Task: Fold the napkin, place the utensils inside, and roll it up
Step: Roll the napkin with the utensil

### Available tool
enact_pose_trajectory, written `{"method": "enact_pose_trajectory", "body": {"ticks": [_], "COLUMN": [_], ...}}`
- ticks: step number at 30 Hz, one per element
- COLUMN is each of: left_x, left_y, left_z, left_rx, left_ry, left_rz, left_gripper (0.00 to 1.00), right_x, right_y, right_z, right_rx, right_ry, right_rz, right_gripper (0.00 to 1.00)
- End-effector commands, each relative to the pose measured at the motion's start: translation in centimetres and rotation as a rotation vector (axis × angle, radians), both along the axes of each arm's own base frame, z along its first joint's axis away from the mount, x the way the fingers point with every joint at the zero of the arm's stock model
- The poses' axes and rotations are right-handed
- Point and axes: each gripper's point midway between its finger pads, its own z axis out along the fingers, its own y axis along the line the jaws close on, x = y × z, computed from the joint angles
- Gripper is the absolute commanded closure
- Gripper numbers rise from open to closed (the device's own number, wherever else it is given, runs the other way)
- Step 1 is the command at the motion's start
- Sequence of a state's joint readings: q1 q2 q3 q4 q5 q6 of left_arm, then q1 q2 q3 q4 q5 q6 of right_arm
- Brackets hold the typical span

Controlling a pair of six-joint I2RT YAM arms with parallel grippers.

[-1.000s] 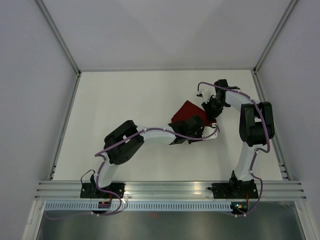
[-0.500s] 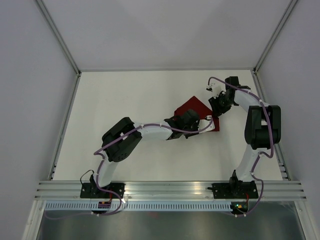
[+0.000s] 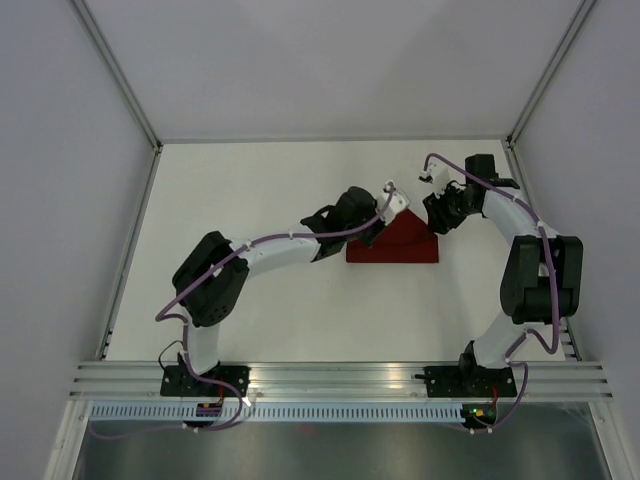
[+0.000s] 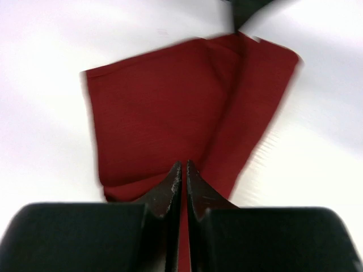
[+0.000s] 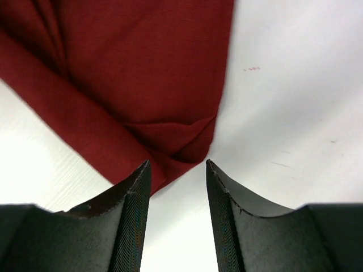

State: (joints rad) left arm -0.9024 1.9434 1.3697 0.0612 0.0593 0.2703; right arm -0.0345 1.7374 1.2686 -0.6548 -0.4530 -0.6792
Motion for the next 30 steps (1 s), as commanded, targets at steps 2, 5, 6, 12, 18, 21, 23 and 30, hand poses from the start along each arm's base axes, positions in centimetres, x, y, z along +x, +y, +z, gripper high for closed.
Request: {"method": "enact_pose_trajectory", "body": {"ticks": [2, 5, 6, 12, 18, 21, 23, 30], "left_x": [6.7, 8.9, 9.3, 10.5, 11.0, 11.2, 11.5, 11.9], "left_y": [6.3, 9.9, 10.4, 11.5, 11.3, 11.4, 11.3, 11.7], "left_z": [8.2, 9.4, 9.8, 10.7, 10.2, 10.3, 10.5, 10.9], "left_rx": [-0.33, -0.455, -0.47, -0.469, -0.455, -0.459, -0.464, -0.468], "left_ry": [0.072, 0.163, 0.164, 0.151, 0.151, 0.156, 0.153, 0.149], "left_rz": [0.386, 0.537, 0.547, 0.582, 0.585, 0.584, 0.581, 0.577], "left_gripper": [0.9, 0.88, 0.88, 0.88, 0.88, 0.88, 0.88, 0.88], "right_x": [-1.2, -2.8, -3.5, -4.7, -4.7, -4.9, -4.9, -5.1], "right_y": [2.0, 3.0, 3.2, 7.1, 9.4, 10.5, 10.6, 11.3], "right_z": [2.6, 3.0, 2.9, 1.4, 0.1, -1.1, -1.7, -3.4], "right_rx": [0.076, 0.078, 0.057, -0.022, -0.081, -0.1, -0.104, -0.15], "right_ry": [-0.125, -0.167, -0.183, -0.22, -0.254, -0.238, -0.224, -0.209], "right_rz": [0.185, 0.264, 0.285, 0.435, 0.478, 0.508, 0.504, 0.513], "right_gripper": [0.5, 0.46, 0.46, 0.4, 0.35, 0.34, 0.34, 0.33]}}
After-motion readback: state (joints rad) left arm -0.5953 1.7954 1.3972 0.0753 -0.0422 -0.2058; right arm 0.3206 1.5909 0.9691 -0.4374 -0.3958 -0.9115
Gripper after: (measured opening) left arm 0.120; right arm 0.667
